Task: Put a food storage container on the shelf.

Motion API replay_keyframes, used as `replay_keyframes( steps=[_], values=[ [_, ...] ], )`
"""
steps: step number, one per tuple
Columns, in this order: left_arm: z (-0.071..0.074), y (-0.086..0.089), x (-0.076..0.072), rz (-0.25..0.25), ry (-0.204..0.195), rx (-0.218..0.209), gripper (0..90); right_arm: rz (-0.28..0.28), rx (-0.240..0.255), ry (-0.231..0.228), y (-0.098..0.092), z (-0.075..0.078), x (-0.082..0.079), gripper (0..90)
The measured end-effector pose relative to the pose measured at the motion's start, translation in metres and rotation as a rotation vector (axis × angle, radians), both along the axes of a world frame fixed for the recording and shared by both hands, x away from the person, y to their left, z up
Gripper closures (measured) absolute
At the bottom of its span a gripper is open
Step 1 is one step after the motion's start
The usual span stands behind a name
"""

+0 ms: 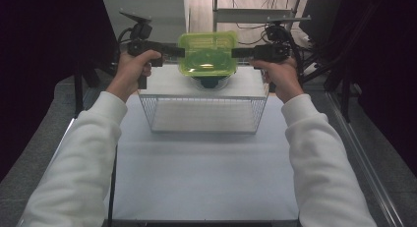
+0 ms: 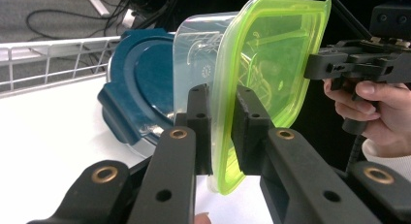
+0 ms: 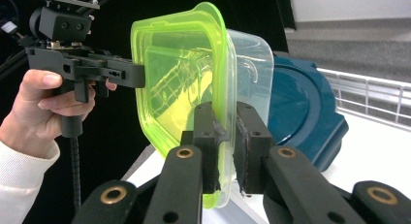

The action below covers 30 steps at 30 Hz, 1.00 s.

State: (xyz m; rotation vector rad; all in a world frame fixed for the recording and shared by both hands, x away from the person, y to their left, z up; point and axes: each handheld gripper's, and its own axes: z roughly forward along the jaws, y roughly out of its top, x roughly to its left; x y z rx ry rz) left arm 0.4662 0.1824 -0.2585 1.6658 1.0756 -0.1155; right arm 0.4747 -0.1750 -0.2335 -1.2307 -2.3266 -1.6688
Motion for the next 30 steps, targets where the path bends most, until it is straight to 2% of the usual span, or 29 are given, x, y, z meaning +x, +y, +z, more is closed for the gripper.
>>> replay_keyframes(
  steps=[1,5,8,9,11,12,13,17,23,30],
  values=[
    [-0.003,0.001,0.004,0.004,0.006,-0.018,80.1,-0.012,-0.002,0.028,0.001,-0.004,0.005,80.0],
    [-0.003,0.001,0.008,0.012,0.012,-0.027,79.7,-0.015,0.019,0.051,0.000,-0.007,0.010,80.1],
    [-0.005,0.002,0.015,0.027,0.048,-0.054,78.0,-0.031,0.037,0.105,0.000,-0.010,0.020,79.6],
    [-0.005,0.002,0.015,0.027,0.048,-0.054,77.8,-0.034,0.045,0.115,-0.001,-0.011,0.021,79.5],
    [-0.007,0.002,0.021,0.044,0.077,-0.080,77.6,-0.041,0.068,0.135,-0.002,-0.012,0.025,79.2],
    [-0.007,0.002,0.021,0.044,0.077,-0.080,77.6,-0.041,0.068,0.135,-0.002,-0.012,0.025,79.2],
    [-0.008,0.002,0.024,0.050,0.084,-0.087,77.6,-0.050,0.094,0.159,-0.003,-0.015,0.030,78.8],
    [-0.009,0.000,0.030,0.074,0.087,-0.083,77.4,-0.065,0.120,0.196,-0.003,-0.017,0.038,77.7],
    [-0.014,-0.001,0.037,0.090,0.105,-0.095,75.9,-0.095,0.111,0.234,0.000,-0.020,0.049,73.9],
    [-0.022,0.001,0.046,0.090,0.133,-0.143,73.6,-0.116,0.119,0.263,0.001,-0.026,0.058,71.4]
  ],
)
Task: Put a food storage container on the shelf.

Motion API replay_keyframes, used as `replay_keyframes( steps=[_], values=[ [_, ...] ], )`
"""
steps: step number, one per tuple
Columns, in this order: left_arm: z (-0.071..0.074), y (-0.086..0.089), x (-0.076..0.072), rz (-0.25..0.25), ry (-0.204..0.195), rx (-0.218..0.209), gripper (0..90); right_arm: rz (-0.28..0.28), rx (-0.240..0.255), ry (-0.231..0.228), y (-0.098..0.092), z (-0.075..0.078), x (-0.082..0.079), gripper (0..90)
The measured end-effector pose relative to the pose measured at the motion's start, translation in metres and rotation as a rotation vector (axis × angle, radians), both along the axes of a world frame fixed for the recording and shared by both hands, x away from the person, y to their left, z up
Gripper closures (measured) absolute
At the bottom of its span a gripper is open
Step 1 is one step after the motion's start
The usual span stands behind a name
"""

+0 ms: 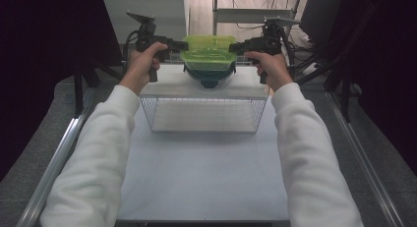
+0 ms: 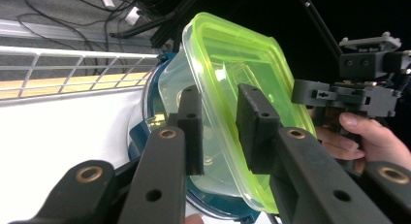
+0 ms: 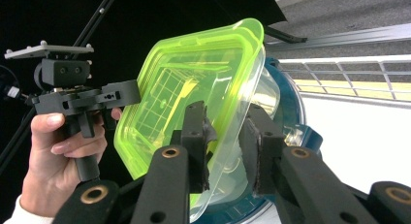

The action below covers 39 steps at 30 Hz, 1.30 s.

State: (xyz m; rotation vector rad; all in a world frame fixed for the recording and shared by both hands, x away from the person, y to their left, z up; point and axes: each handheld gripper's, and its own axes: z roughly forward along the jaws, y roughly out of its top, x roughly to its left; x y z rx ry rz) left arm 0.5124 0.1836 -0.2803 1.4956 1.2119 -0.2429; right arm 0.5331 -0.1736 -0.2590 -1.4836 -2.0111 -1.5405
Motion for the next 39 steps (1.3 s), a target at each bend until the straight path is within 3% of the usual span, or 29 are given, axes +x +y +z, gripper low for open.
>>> replay_keyframes(
  steps=[4,8,9,10,12,13,15,17,18,21,22,23,25,27,35,39],
  values=[
    [-0.002,0.000,0.002,-0.001,0.003,-0.007,72.6,-0.009,0.006,0.009,0.001,-0.002,0.002,70.4],
    [-0.002,-0.001,0.001,-0.003,-0.021,0.015,71.0,-0.010,0.000,-0.002,0.001,-0.002,0.001,68.6],
    [-0.002,-0.002,0.001,0.005,-0.030,0.026,68.1,-0.012,-0.010,-0.009,0.003,-0.002,0.000,66.4],
    [-0.002,-0.002,0.001,0.012,-0.050,0.015,58.5,-0.020,-0.030,-0.035,0.005,-0.002,-0.001,57.3],
    [-0.001,-0.002,0.001,0.020,-0.070,0.012,54.6,-0.023,-0.034,-0.052,0.006,-0.002,-0.002,53.4],
    [0.000,-0.003,0.000,0.037,-0.086,0.025,40.7,-0.041,-0.045,-0.081,0.009,0.000,-0.004,45.5],
    [0.000,-0.002,-0.001,0.038,-0.098,0.026,39.4,-0.048,-0.050,-0.090,0.009,0.001,-0.006,44.0],
    [0.004,0.001,-0.005,0.052,-0.124,0.024,34.2,-0.076,-0.073,-0.147,0.008,0.006,-0.012,37.3],
    [0.004,0.001,-0.005,0.052,-0.124,0.024,33.6,-0.076,-0.073,-0.147,0.008,0.006,-0.012,37.3],
    [0.010,0.006,-0.013,0.062,-0.154,0.058,33.3,-0.087,-0.088,-0.217,0.003,0.014,-0.023,34.6],
    [0.011,0.007,-0.016,0.059,-0.164,0.066,33.3,-0.087,-0.088,-0.217,0.003,0.014,-0.023,34.6],
    [0.014,0.010,-0.022,0.062,-0.186,0.080,32.7,-0.062,-0.082,-0.256,-0.001,0.019,-0.031,34.0],
    [0.015,0.012,-0.026,0.063,-0.195,0.087,32.7,-0.049,-0.080,-0.266,-0.003,0.020,-0.034,33.7],
    [0.014,0.015,-0.034,0.061,-0.211,0.115,31.8,-0.006,-0.084,-0.305,-0.008,0.022,-0.044,33.7],
    [0.011,0.021,-0.054,0.040,-0.235,0.111,31.0,0.043,-0.120,-0.347,-0.018,0.020,-0.062,34.2],
    [0.010,0.024,-0.066,0.042,-0.259,0.134,30.2,0.073,-0.150,-0.371,-0.024,0.016,-0.071,34.2]
  ],
)
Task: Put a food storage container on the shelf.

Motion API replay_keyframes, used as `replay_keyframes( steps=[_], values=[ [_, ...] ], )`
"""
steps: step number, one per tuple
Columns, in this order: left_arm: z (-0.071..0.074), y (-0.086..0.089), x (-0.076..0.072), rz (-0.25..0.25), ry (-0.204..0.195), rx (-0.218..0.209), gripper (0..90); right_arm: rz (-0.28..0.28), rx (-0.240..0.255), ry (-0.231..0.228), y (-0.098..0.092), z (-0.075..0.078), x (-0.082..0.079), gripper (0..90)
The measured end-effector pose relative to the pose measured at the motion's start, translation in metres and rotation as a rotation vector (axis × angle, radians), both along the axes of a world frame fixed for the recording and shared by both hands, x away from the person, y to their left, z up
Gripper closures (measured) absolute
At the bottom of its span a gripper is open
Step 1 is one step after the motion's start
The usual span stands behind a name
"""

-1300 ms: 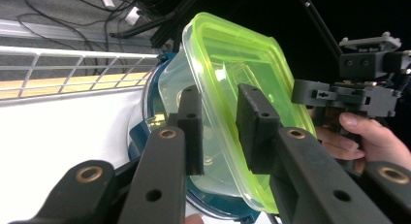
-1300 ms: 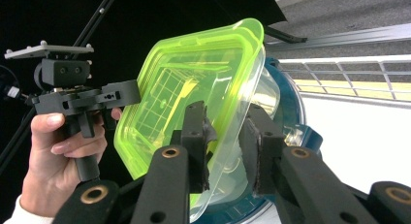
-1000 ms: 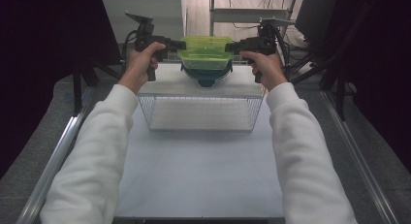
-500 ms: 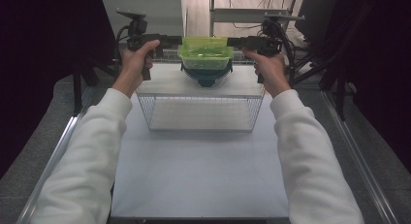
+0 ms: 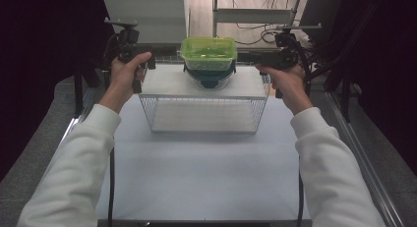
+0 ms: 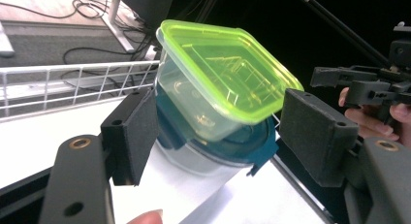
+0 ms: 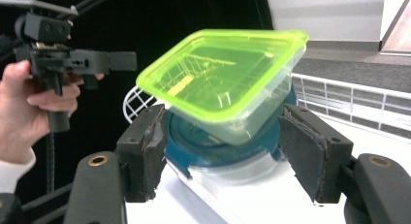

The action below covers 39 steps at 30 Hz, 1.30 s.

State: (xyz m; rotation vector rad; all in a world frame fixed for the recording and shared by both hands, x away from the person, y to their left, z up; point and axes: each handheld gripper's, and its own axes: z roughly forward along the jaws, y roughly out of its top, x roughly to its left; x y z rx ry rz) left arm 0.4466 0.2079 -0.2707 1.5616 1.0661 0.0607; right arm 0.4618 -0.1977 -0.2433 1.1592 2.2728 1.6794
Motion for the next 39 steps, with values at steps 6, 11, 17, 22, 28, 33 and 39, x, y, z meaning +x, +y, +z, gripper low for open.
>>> replay_keyframes(
  steps=[6,11,17,22,28,33,39],
  values=[
    [-0.008,0.005,-0.021,-0.022,-0.023,-0.016,29.5,0.031,-0.017,-0.042,-0.009,-0.004,-0.014,34.3],
    [-0.019,0.006,-0.041,-0.045,-0.050,0.004,29.1,0.055,-0.025,-0.062,-0.015,-0.016,-0.030,34.4],
    [-0.042,0.002,-0.070,-0.059,-0.074,0.029,29.1,0.070,-0.021,-0.080,-0.025,-0.034,-0.053,34.7],
    [-0.066,0.002,-0.093,-0.090,-0.072,0.042,29.0,0.082,-0.036,-0.086,-0.032,-0.052,-0.073,34.8],
    [-0.094,0.001,-0.117,-0.115,-0.059,0.041,29.2,0.091,-0.051,-0.054,-0.040,-0.084,-0.090,34.7],
    [-0.118,-0.001,-0.131,-0.122,-0.039,0.099,29.3,0.094,-0.085,-0.027,-0.044,-0.103,-0.098,34.7],
    [-0.152,-0.004,-0.145,-0.131,0.015,0.142,29.3,0.092,-0.126,0.021,-0.047,-0.130,-0.109,34.7]
  ],
)
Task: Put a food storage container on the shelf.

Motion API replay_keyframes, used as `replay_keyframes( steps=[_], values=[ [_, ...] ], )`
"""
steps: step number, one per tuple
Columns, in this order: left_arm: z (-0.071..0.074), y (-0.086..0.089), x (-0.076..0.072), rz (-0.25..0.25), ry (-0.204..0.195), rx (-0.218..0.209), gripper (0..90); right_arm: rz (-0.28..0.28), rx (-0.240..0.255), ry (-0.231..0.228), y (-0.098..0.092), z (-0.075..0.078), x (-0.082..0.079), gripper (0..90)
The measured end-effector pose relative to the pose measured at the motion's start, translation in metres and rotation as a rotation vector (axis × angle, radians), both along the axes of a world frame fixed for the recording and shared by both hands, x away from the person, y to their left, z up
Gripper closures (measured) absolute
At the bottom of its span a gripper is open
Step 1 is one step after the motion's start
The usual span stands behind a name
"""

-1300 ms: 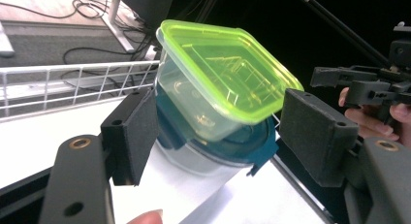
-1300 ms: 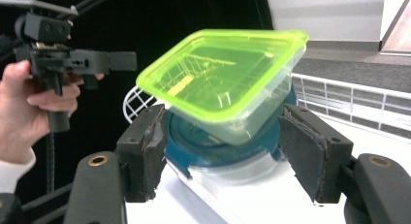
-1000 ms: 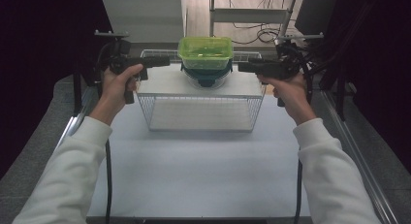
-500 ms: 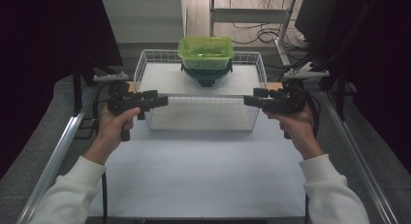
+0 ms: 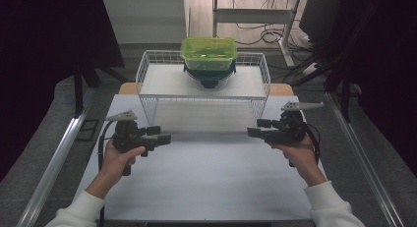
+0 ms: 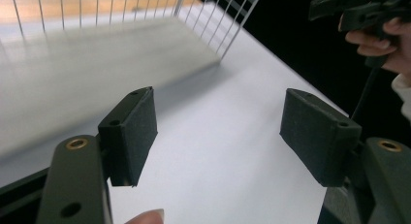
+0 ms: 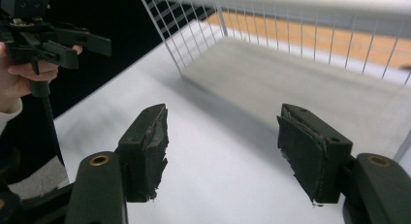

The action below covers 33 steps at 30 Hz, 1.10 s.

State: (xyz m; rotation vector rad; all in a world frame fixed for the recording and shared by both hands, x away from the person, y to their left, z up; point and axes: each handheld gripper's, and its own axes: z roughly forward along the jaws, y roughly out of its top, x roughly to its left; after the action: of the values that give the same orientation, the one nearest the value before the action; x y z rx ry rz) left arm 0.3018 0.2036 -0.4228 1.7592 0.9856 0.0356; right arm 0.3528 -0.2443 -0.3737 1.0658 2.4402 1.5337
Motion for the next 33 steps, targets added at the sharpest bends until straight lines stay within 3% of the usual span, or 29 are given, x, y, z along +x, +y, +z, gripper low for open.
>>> replay_keyframes(
  steps=[7,13,17,33],
  values=[
    [-0.028,-0.002,-0.010,0.000,0.049,0.014,29.4,-0.013,-0.040,0.053,-0.002,-0.030,-0.014,34.7],
    [-0.048,-0.007,-0.017,0.000,0.084,0.076,28.9,-0.012,-0.113,0.080,0.000,-0.056,-0.020,34.4],
    [-0.056,-0.009,-0.019,-0.008,0.106,0.097,28.9,-0.015,-0.145,0.116,-0.002,-0.075,-0.021,34.3],
    [-0.063,-0.012,-0.020,-0.004,0.111,0.141,28.9,-0.028,-0.142,0.134,-0.008,-0.083,-0.021,33.6]
  ],
)
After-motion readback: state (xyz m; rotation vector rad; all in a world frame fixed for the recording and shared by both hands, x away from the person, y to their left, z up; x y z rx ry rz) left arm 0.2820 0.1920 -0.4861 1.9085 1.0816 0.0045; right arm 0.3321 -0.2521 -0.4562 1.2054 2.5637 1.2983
